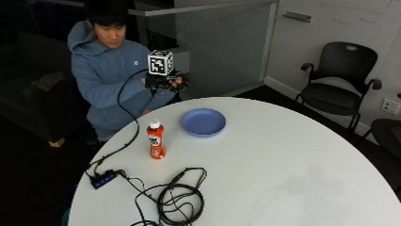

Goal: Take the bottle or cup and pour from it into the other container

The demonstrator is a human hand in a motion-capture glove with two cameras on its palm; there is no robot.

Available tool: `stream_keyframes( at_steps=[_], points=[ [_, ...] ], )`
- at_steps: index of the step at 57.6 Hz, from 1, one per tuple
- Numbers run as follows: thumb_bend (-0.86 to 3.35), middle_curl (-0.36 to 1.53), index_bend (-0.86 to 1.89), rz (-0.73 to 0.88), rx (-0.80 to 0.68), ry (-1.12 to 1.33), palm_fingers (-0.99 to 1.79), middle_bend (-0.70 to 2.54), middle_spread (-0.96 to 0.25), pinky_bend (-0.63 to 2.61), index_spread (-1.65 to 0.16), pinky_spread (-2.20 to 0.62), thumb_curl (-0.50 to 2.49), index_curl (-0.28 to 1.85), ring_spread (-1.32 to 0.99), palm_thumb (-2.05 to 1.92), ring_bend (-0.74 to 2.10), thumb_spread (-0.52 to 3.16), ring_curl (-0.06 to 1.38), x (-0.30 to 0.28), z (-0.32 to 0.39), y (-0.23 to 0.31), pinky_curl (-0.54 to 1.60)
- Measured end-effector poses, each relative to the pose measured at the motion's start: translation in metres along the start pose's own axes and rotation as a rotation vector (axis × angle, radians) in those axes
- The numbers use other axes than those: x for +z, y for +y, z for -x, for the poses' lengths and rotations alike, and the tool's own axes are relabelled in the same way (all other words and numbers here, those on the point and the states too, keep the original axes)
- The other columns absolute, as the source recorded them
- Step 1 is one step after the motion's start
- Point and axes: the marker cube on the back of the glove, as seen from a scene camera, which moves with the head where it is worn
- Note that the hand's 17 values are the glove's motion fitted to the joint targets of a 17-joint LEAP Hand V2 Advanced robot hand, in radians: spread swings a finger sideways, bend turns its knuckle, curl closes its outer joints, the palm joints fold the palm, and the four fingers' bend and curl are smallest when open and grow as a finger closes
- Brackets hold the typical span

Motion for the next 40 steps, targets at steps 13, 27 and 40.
stream_keyframes(
  at_steps=[13, 27, 40],
  points=[
    [0.10, 0.17, 0.16, -0.010, 0.088, -0.050, 0.10, 0.17, -0.02, 0.67, -0.36, 0.25, 0.31, 0.22, 0.19, 0.64, 0.43, 1.00, 0.20, -0.003, 0.004, 0.004, 0.23],
    [0.01, 0.21, 0.16, -0.032, 0.100, -0.040, 0.09, 0.18, -0.01, 0.67, -0.36, 0.25, 0.36, 0.24, 0.19, 0.68, 0.44, 1.02, 0.22, -0.009, -0.013, 0.015, 0.24],
    [-0.02, 0.24, 0.14, -0.104, 0.168, -0.029, 0.06, 0.18, 0.00, 0.69, -0.36, 0.25, 0.38, 0.25, 0.20, 0.69, 0.47, 1.03, 0.25, -0.024, -0.060, 0.043, 0.25]
  ],
)
